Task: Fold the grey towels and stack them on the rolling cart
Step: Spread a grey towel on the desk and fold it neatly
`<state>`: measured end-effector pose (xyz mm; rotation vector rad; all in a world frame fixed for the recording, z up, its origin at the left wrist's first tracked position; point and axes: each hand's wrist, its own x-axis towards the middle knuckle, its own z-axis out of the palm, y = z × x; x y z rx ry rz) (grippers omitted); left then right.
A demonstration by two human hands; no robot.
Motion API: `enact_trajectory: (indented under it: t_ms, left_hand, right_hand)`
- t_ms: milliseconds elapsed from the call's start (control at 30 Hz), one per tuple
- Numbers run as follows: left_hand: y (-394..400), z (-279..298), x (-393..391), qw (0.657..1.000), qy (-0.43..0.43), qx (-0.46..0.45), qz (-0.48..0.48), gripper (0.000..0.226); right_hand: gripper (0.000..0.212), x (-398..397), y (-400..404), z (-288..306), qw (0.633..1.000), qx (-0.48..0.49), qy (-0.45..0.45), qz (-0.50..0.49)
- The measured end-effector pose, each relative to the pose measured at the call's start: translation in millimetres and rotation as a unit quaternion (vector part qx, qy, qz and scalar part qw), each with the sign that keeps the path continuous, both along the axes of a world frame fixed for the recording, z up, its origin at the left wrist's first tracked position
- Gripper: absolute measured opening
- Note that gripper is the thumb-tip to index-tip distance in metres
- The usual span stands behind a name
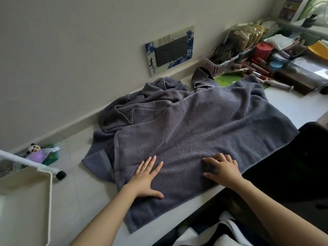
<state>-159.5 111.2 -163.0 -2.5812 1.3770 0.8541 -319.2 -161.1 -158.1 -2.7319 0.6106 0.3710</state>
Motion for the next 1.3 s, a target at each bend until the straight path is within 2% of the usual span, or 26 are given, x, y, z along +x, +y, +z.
enact_trajectory:
  t_ms: [167, 300, 400, 533, 767, 933, 1000, 1100, 1167, 1233, 1300]
  left_hand:
    - [-27, 16, -1, 0.998, 0.035, -0.014, 0.053, 0.120]
    - [-67, 32, -3, 0.991, 0.062, -0.078, 0.090, 0.083]
    - [-120, 41, 0, 0.988, 0.054, -0.122, 0.074, 0.069]
    - [-198, 55, 3, 0.984, 0.055, -0.155, 0.064, 0.055]
    - [-350, 55, 15, 0.984, 0.039, -0.173, 0.035, 0.049]
    - [-450, 52, 30, 0.979, 0.008, -0.199, 0.033, 0.049]
    - [-487, 49, 35, 0.977, 0.027, -0.205, 0.046, 0.051]
    - [-528, 44, 39, 0.962, 0.107, -0.224, 0.111, 0.053]
    - [-549, 42, 41, 0.937, 0.141, -0.255, 0.190, 0.050]
    - [-568, 40, 45, 0.924, 0.139, -0.259, 0.243, 0.050]
    - [-583, 37, 47, 0.937, 0.123, -0.253, 0.204, 0.049]
  right_hand:
    - [0.054, 14, -3, 4, 0.999, 0.026, -0.017, -0.021]
    - [0.048, 14, -16, 7, 0.994, 0.056, -0.073, -0.052]
    - [0.046, 13, -42, 11, 0.983, 0.060, -0.118, -0.127]
    - [0.045, 15, -90, 15, 0.966, 0.049, -0.134, -0.215]
    - [0.044, 19, -201, 19, 0.949, 0.043, -0.160, -0.267]
    - [0.052, 29, -275, 16, 0.943, 0.042, -0.149, -0.294]
    - [0.060, 36, -302, 15, 0.933, 0.081, -0.141, -0.321]
    - [0.067, 46, -326, 12, 0.892, 0.223, -0.116, -0.376]
    - [0.048, 48, -333, 8, 0.885, 0.264, -0.108, -0.368]
    - [0.031, 47, -337, 6, 0.869, 0.294, -0.153, -0.368]
    - [0.024, 42, -335, 4, 0.848, 0.325, -0.187, -0.376]
